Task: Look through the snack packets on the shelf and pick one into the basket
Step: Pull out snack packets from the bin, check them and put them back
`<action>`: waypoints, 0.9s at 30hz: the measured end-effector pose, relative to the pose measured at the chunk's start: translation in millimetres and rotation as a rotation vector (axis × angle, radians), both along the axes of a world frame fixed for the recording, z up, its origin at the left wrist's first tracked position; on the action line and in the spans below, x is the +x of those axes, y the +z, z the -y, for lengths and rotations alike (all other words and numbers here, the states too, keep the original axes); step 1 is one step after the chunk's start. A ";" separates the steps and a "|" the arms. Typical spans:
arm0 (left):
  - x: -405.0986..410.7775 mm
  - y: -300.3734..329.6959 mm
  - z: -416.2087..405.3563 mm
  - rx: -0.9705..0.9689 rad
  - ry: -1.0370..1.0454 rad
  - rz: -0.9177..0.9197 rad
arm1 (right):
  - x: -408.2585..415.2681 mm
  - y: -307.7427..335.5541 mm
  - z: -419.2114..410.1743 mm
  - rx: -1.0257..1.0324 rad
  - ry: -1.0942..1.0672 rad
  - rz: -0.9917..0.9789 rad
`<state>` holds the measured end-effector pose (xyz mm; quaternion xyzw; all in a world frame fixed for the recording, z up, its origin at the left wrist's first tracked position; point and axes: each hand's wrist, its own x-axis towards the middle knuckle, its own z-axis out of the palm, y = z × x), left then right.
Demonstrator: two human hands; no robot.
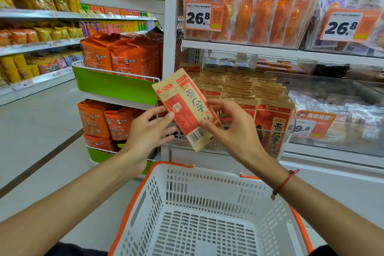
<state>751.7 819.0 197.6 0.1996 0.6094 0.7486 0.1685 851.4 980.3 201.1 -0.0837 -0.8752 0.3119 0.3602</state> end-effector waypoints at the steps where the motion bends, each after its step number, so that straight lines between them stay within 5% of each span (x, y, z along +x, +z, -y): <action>1: 2.4 0.0 -0.9 -0.019 -0.010 -0.012 | 0.4 -0.9 2.0 0.041 0.003 0.041; 8: 18.6 2.1 -8.3 -0.065 -0.075 -0.086 | -0.2 -4.3 6.7 0.118 -0.028 0.136; 18: -2.7 10.7 -5.2 -0.234 -0.140 -0.036 | 7.5 22.1 -10.7 -0.682 0.465 0.364; 27: -15.1 23.3 2.1 -0.091 -0.120 -0.188 | 12.6 43.9 2.0 -0.689 0.527 0.363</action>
